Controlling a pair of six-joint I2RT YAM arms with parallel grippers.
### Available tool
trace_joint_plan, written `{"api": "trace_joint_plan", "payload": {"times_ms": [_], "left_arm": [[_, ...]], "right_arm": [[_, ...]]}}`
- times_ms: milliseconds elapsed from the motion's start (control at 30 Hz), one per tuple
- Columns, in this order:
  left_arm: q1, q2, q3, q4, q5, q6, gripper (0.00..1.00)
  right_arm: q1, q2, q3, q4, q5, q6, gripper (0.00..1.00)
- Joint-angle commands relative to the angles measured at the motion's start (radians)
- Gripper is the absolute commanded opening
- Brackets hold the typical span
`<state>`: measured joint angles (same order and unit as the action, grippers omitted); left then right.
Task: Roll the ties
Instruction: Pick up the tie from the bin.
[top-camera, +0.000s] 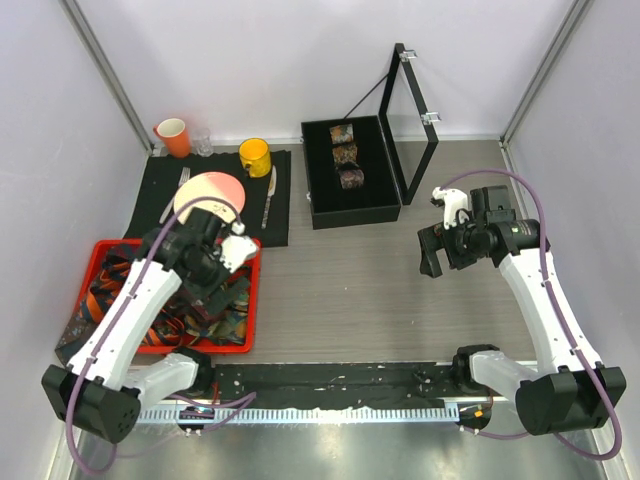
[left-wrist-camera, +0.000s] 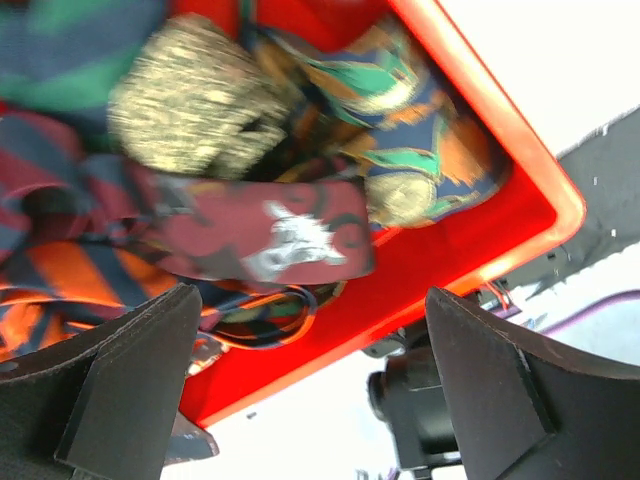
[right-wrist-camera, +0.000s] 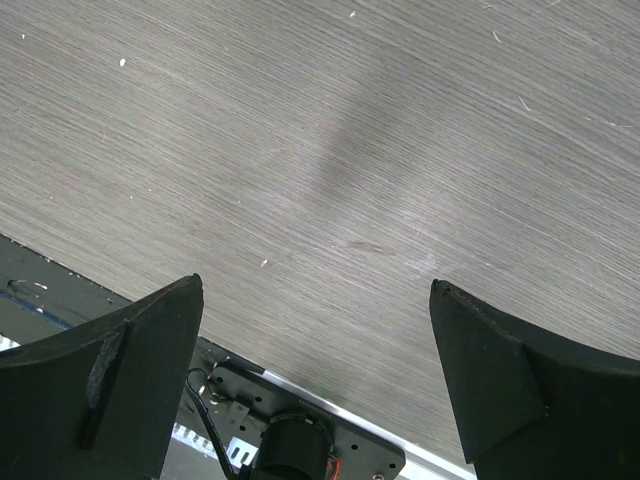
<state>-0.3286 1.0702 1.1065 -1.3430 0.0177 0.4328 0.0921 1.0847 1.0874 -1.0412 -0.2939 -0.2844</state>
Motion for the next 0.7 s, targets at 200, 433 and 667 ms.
{"api": "trace_joint_plan", "payload": {"times_ms": [200,433,667], "left_arm": [[-0.178,0.005,-0.203,-0.002,-0.269,-0.151,1.00],[-0.208,-0.016,-0.274,0.084,-0.308,-0.138,1.00],[-0.233,-0.007,-0.244,0.136,-0.295,-0.140,1.00]], "right_arm": [[0.009,-0.009,0.008,0.026,0.038,0.001,1.00],[0.009,0.003,0.005,0.030,0.041,-0.001,1.00],[0.009,0.017,0.000,0.036,0.047,0.004,0.99]]}}
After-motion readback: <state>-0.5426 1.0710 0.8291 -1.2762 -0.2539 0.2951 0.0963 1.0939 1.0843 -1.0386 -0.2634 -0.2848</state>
